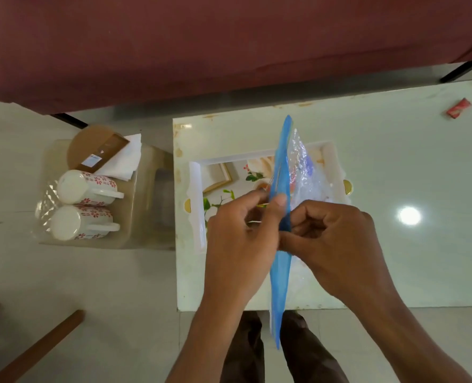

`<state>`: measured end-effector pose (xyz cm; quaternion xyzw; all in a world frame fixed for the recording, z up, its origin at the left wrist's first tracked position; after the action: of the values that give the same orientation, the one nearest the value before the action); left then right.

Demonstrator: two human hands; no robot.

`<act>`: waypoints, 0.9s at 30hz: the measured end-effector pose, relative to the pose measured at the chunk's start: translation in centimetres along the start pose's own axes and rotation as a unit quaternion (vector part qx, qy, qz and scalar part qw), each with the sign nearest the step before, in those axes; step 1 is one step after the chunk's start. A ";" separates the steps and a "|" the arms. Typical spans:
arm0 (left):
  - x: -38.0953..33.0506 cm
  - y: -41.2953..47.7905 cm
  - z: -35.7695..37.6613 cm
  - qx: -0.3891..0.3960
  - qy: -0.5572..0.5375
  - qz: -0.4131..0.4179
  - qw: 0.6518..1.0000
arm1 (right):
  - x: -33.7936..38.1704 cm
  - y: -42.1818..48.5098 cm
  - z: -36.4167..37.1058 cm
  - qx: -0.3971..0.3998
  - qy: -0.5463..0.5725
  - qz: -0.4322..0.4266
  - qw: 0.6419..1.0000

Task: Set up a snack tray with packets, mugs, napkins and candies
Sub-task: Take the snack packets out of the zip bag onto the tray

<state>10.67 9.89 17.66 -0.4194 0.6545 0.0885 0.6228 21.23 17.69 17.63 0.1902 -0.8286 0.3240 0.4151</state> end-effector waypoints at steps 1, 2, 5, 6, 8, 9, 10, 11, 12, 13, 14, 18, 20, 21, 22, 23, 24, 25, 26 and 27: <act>0.3 0.1 -0.3 -0.007 -0.009 -0.006 1.000 | -0.1 -0.2 0.0 -0.007 0.018 0.009 1.000; 0.6 0.2 -0.5 -0.010 -0.019 -0.018 1.000 | -0.3 -0.3 -0.1 -0.015 0.035 0.023 0.999; 1.2 0.5 -0.8 -0.008 -0.003 -0.026 1.000 | -1.2 -0.7 0.0 -0.039 0.059 0.064 0.995; 1.4 0.4 -0.6 -0.014 0.034 -0.002 0.999 | -1.3 -0.9 0.3 -0.047 0.055 0.069 0.995; 1.5 -0.1 0.1 -0.035 0.101 0.042 0.993 | -1.4 -1.4 0.8 -0.066 0.048 0.073 0.994; 1.5 -0.3 0.4 -0.047 0.116 0.051 0.991 | -1.3 -1.7 1.1 -0.078 0.047 0.072 0.993; 1.6 -0.6 0.6 -0.058 0.121 0.057 0.989 | -1.1 -2.0 1.3 -0.092 0.042 0.070 0.992; 1.7 -0.7 0.6 -0.067 0.123 0.060 0.988 | -1.0 -2.2 1.5 -0.106 0.032 0.066 0.992; 1.8 -0.8 0.5 -0.073 0.118 0.060 0.989 | -0.9 -2.4 1.7 -0.120 0.018 0.061 0.991; 2.0 -0.8 0.3 -0.072 0.107 0.056 0.990 | -0.8 -2.6 1.8 -0.134 0.000 0.053 0.990; 2.2 -0.8 0.1 -0.067 0.088 0.045 0.993 | -0.8 -2.8 2.0 -0.150 -0.020 0.040 0.988; 2.7 -1.1 -0.6 -0.060 0.013 -0.025 0.998 | -0.5 -3.6 2.7 -0.211 -0.108 -0.029 0.971; 2.6 -1.4 -0.6 -0.081 0.025 -0.012 0.996 | -0.4 -3.9 3.2 -0.242 -0.147 -0.059 0.957; 2.5 -1.6 -0.5 -0.094 0.047 0.007 0.994 | -0.5 -4.0 3.4 -0.253 -0.161 -0.071 0.951; 2.4 -1.8 -0.5 -0.104 0.067 0.027 0.992 | -0.6 -4.1 3.6 -0.262 -0.169 -0.082 0.946; 2.2 -1.9 -0.5 -0.108 0.085 0.042 0.990 | -0.6 -4.2 3.7 -0.270 -0.173 -0.090 0.943; 2.0 -2.1 -0.6 -0.107 0.104 0.055 0.987 | -0.6 -4.4 3.9 -0.277 -0.176 -0.100 0.939; 1.8 -2.3 -0.6 -0.105 0.126 0.065 0.984 | -0.7 -4.6 4.0 -0.283 -0.182 -0.109 0.935; 1.6 -2.5 -0.7 -0.105 0.145 0.068 0.981 | -0.7 -4.7 4.2 -0.287 -0.192 -0.118 0.931; 1.6 -2.7 -0.7 -0.109 0.159 0.071 0.979 | -0.7 -4.9 4.4 -0.289 -0.201 -0.126 0.927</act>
<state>12.12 7.06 17.43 -0.4462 0.7596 0.1358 0.4533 22.05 11.14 16.96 0.2262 -0.9217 -0.0295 0.3138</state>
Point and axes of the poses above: each hand's wrist, its own y-axis towards the middle knuckle, its own z-axis out of the palm, x = y × z, the point moved 1 cm from there along y, towards the middle knuckle, and after that the axes turned 11 degrees about -y, right-handed, at the moved point
